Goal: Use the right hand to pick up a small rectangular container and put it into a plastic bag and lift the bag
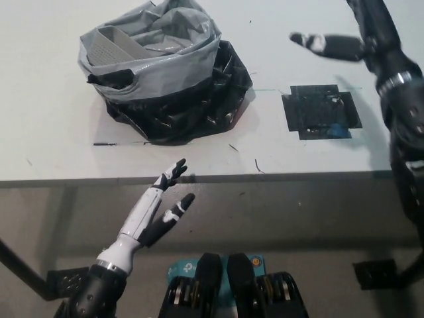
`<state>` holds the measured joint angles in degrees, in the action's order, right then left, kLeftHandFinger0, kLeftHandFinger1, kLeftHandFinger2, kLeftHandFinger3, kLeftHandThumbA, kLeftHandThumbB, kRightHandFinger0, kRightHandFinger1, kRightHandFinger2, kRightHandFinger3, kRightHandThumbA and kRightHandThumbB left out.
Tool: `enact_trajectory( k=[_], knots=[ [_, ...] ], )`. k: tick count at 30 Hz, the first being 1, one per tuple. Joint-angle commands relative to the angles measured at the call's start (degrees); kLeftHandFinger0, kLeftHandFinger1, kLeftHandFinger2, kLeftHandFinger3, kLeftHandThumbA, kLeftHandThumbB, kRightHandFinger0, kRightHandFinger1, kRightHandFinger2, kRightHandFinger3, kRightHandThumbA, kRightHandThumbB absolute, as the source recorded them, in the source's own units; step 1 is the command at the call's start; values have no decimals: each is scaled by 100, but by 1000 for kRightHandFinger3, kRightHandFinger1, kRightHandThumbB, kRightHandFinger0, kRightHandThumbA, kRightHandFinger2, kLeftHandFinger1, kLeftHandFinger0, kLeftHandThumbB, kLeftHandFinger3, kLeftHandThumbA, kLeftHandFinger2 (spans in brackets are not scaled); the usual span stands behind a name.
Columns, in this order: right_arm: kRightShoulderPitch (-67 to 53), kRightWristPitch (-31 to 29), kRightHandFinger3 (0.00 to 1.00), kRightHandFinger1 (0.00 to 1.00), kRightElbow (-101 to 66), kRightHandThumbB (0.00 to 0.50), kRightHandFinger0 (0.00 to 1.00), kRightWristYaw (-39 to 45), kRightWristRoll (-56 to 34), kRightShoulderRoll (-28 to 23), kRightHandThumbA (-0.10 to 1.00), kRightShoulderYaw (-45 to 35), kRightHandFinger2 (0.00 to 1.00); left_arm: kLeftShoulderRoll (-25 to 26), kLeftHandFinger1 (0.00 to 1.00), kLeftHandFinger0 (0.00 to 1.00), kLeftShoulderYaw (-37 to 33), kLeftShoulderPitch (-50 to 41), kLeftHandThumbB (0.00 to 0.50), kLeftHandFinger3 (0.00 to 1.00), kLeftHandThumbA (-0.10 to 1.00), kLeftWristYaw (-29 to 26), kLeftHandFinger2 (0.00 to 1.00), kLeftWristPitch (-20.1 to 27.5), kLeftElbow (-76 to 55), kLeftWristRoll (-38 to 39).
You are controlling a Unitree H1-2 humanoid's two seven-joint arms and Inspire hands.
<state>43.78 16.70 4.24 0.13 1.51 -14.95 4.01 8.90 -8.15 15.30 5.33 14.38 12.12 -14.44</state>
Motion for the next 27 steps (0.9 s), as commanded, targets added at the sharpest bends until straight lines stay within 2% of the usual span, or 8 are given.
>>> enact_trajectory(
  k=[1,4,8,10,12,15,23,27],
  knots=[
    [-1483,-2327,1000,1000,-5867,407,1000,-144,804,-53,993,-747,1000,183,1000,1000,335,1230,162,1000,965,-48,1000,-67,-37,251],
    [-2373,-2640,1000,1000,-5867,442,1000,-419,1091,833,1000,-95,1000,186,1000,1000,327,1247,163,1000,972,-61,1000,-17,15,235],
    [-3172,-2187,1000,1000,-5834,500,1000,-365,518,1073,1000,355,1000,183,1000,1000,306,1161,166,1000,976,-53,1000,-13,18,223],
    [-3267,-2429,1000,1000,-5477,429,1000,-278,465,867,1000,218,1000,178,1000,1000,296,1098,168,1000,975,-31,1000,-11,8,249],
    [-3306,-2595,1000,1000,-5315,413,1000,-234,549,784,1000,148,1000,187,1000,1000,284,1026,168,1000,974,-15,1000,-2,-16,248],
    [-3172,-2931,1000,1000,-4342,345,1000,-317,926,526,1000,-71,1000,182,1000,1000,250,857,164,1000,972,-17,1000,8,-71,200],
    [-3396,-3064,1000,1000,-1685,277,1000,-427,1000,489,995,120,1000,142,1000,1000,184,290,163,1000,966,-14,1000,-29,-281,140],
    [-3581,-2967,1000,1000,-398,274,1000,-581,1158,529,1000,225,1000,105,1000,1000,102,-89,162,1000,942,-11,1000,45,-348,101]
  ],
)
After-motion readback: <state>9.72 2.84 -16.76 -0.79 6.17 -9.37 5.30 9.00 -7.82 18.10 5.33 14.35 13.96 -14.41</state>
